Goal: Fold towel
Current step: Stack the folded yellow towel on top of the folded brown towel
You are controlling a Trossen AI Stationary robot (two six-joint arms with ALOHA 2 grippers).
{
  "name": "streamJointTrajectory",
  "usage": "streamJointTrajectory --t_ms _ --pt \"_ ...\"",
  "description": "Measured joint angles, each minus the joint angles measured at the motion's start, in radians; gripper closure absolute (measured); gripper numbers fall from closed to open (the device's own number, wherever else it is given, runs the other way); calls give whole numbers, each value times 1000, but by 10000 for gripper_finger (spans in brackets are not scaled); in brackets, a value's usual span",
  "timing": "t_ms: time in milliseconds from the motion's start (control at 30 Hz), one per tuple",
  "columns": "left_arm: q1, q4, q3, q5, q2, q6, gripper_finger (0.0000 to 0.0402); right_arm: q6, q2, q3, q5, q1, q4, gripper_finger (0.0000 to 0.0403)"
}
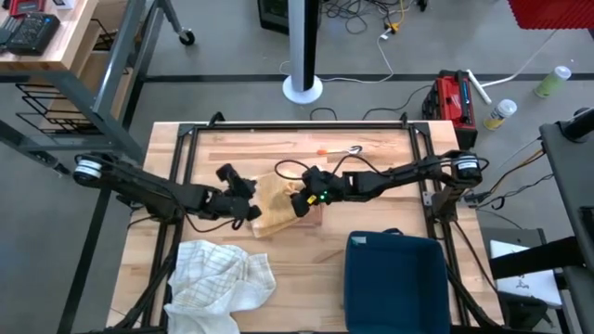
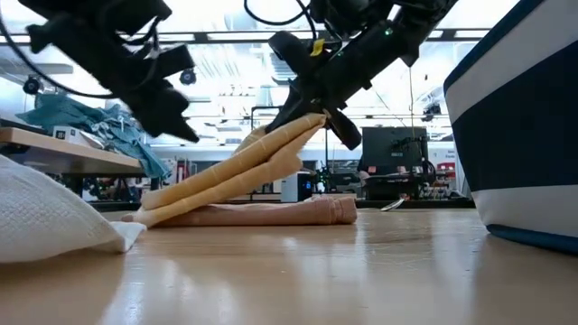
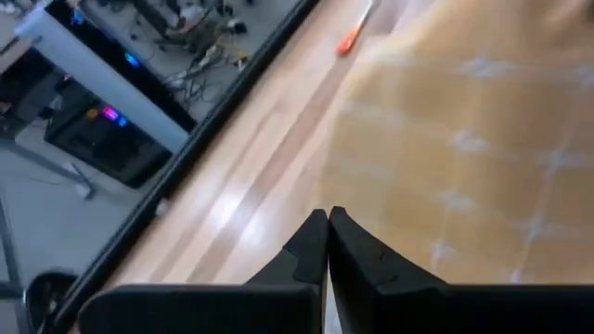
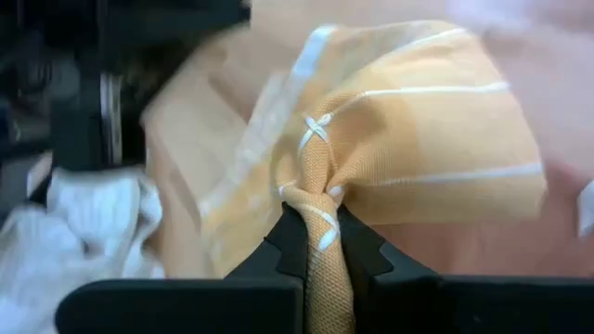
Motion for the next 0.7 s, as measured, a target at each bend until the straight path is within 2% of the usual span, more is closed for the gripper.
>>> streamJointTrajectory --t_ms 67,133,267,400,533,700 --pt "-12 4 -26 13 -17 -18 399 -57 0 0 -61 2 -19 389" --pt "-19 20 -59 69 -29 -7 397 -92 0 0 -93 -1 -30 389" --pt "-20 53 -120 319 -33 87 396 -137 4 0 -95 -8 -51 390" --pt "-22 204 -180 530 -30 136 395 -185 16 -1 -85 -10 -127 381" --pt "-33 335 -198 631 -24 168 370 -268 2 0 -42 -10 -217 316" --pt "-64 344 -169 648 1 181 302 -399 -17 14 -34 -10 -290 233"
